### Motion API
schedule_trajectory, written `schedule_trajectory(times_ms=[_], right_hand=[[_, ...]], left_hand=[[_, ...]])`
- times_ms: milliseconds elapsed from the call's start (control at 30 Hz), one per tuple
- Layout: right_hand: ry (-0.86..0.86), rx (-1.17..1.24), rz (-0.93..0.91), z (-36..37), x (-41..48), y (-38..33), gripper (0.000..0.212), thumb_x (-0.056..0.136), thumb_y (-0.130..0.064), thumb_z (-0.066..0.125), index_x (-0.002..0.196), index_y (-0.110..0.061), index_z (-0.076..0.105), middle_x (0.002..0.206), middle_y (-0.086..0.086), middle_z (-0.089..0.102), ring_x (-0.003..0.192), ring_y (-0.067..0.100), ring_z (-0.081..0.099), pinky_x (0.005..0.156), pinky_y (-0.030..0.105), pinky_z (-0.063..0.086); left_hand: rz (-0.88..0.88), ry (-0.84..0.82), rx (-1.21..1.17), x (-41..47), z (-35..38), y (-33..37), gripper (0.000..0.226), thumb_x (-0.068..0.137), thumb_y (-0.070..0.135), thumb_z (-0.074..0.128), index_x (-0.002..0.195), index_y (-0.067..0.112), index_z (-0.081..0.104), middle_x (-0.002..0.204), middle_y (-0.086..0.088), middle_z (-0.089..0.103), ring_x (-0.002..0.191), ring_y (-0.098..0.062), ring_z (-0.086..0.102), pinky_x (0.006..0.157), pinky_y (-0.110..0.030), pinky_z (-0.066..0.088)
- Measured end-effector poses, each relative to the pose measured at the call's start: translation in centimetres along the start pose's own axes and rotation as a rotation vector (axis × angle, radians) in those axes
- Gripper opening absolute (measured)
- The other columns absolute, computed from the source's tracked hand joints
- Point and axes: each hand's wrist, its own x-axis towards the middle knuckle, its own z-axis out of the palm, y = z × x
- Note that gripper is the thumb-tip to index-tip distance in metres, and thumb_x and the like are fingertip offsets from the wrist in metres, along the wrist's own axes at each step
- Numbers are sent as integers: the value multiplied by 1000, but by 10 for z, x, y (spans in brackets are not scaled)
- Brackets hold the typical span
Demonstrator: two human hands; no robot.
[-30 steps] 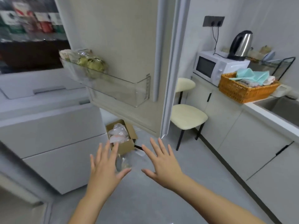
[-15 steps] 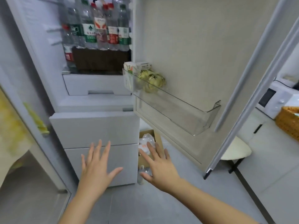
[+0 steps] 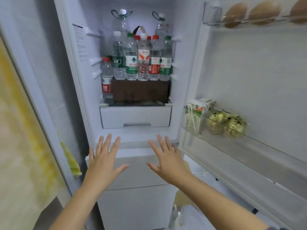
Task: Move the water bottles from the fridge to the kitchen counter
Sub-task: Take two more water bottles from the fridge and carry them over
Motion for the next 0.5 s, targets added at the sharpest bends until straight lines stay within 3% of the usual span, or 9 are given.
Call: schedule_trajectory(times_ms=[133,333,500], right_hand=[[69,16,8,-14,67,-17,75,99,-61,35,155,-39,-9,165,0,-18,152,26,-16,123,51,2],[137,21,-15,-26,171,-25,76,98,-57,41,157,-37,-4,166,1,-16,152,30,-13,121,53,6],[197,-15,-26,-40,264,-15,76,99,-52,43,157,-35,-2,167,2,-9,153,31,-9,121,57,7]], left_hand=[[-4,12,39,58,-14,-26,95,86,66,51,154,29,-4,162,-1,-13,148,-24,-18,118,-50,-4],[-27,5,112,144,-25,-51,92,88,66,47,155,27,-3,163,-4,-10,149,-25,-13,121,-48,6],[-15,-2,230,220,-42,-63,93,89,59,54,155,24,-1,163,-8,-5,150,-28,-5,122,-43,10]])
